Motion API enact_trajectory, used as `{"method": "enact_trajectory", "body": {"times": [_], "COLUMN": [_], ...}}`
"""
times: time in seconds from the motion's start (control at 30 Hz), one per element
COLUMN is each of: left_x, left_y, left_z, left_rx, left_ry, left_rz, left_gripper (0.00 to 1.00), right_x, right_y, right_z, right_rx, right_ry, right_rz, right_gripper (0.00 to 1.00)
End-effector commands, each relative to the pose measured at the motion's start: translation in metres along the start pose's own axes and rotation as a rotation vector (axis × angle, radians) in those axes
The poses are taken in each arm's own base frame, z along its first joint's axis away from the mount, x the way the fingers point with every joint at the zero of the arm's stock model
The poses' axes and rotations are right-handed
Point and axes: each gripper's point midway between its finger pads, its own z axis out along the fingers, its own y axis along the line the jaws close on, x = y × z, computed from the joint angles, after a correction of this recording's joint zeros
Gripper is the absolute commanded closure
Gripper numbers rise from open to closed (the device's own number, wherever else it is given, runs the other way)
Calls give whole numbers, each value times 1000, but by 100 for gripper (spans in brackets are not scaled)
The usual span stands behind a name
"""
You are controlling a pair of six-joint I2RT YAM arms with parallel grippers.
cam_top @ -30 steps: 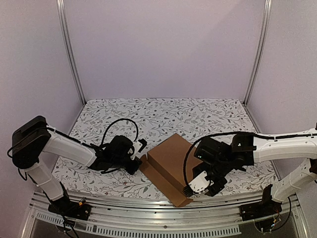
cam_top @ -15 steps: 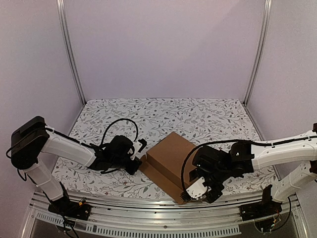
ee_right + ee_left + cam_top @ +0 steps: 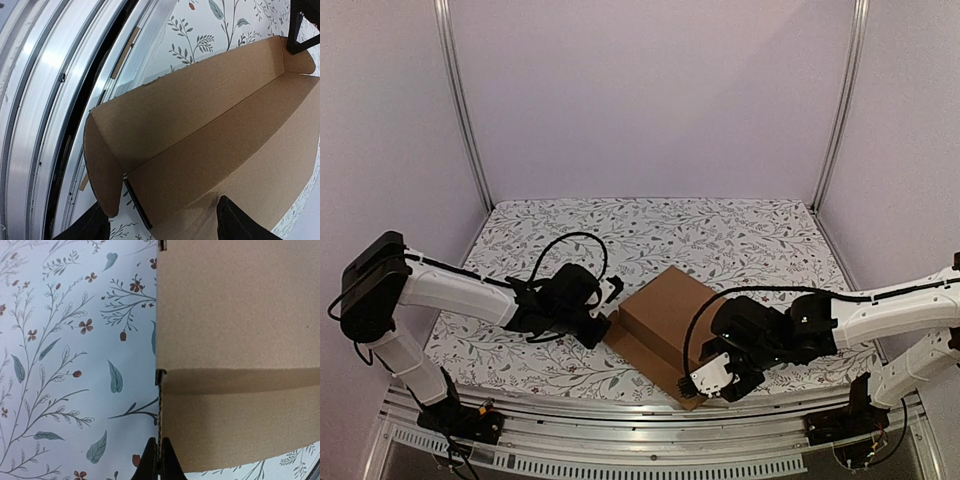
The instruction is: Fold the paper box
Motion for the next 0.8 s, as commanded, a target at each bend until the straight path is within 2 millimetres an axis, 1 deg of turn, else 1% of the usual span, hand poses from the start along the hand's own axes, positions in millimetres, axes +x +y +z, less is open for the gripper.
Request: {"method": "enact_trajectory", "body": {"times": [0.0, 0.07, 0.13, 0.27, 0.43, 0.6, 0.77], "left_x": [-5, -3, -1, 4, 11, 18, 15], "left_y": [-11, -13, -14, -14, -14, -18, -21], "left_z": [-7, -6, -6, -6, -6, -5, 0], "left_rx": [12, 12, 11, 7, 2, 21, 24], "left_ry": [35, 50, 67, 89, 151, 206, 229], "left_rz": [29, 33, 41, 52, 71, 89, 89], "left_gripper": [100, 100, 100, 100, 100, 100, 100], "right_x": [-7, -6, -4, 1, 9, 7, 8], "right_y": [-14, -12, -5, -4, 5, 11, 17], "right_z": [-3, -2, -1, 0, 4, 6, 11], "right_rx": [71, 62, 34, 37, 5, -27, -57], "right_ry": [-11, -8, -6, 19, 44, 34, 39], "right_rz": [60, 60, 47, 46, 28, 18, 7], "right_gripper": [30, 31, 31, 32, 33, 35, 37]}}
